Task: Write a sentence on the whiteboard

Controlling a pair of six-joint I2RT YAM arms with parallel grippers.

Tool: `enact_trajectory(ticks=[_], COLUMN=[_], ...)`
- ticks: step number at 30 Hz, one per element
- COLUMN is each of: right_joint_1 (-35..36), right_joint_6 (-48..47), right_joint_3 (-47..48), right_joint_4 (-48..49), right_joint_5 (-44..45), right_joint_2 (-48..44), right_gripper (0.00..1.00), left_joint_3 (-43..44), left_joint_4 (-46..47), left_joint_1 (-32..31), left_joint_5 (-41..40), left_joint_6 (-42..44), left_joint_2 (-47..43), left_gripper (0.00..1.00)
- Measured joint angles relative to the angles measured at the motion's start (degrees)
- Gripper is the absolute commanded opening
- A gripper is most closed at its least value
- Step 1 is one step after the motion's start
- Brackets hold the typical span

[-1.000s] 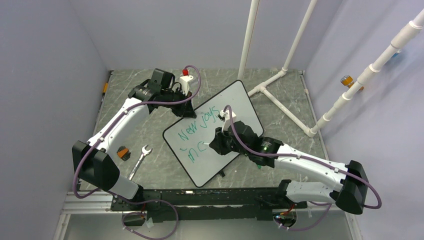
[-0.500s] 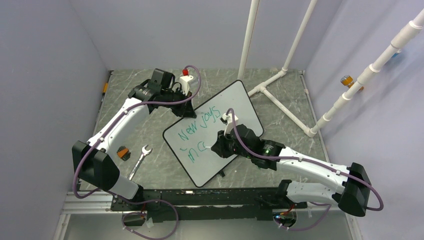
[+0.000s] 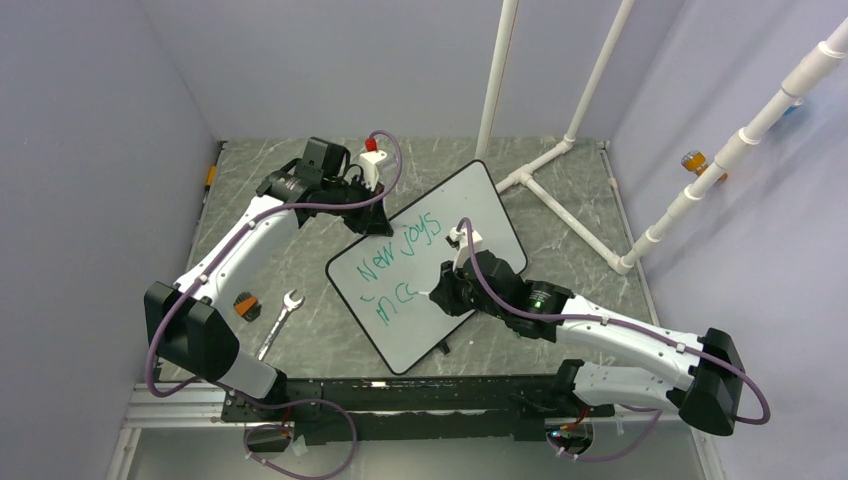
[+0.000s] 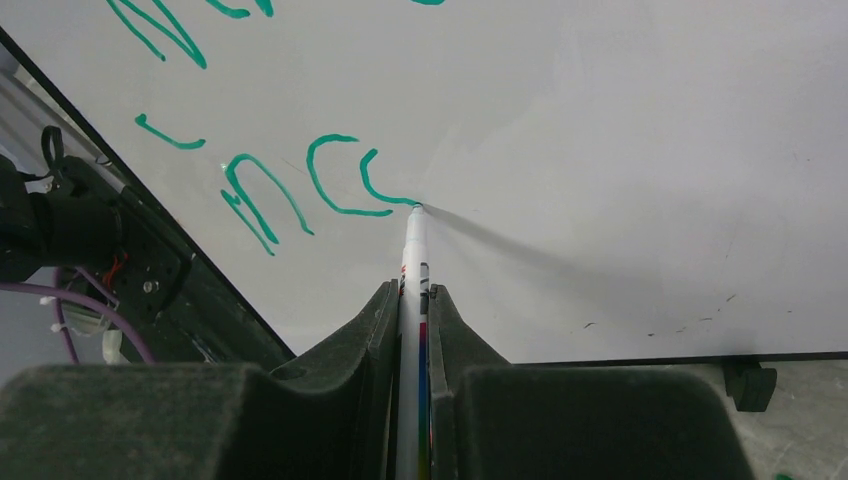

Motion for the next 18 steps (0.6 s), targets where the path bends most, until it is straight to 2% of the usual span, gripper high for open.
enact_trajectory(ticks=[18], right_joint_1=[-0.3], right_joint_6=[-2.1], right_joint_3=[5.3], right_joint_4=[-1.1], right_joint_5=[1.9], right_joint_2=[3.1], right_gripper=[0.0], left_joint_3=[0.0], left_joint_4=[0.1], left_joint_1=[-0.1], left_joint_5=[0.0], left_joint_6=[0.0], left_joint_2=[0.0], left_gripper=[0.0])
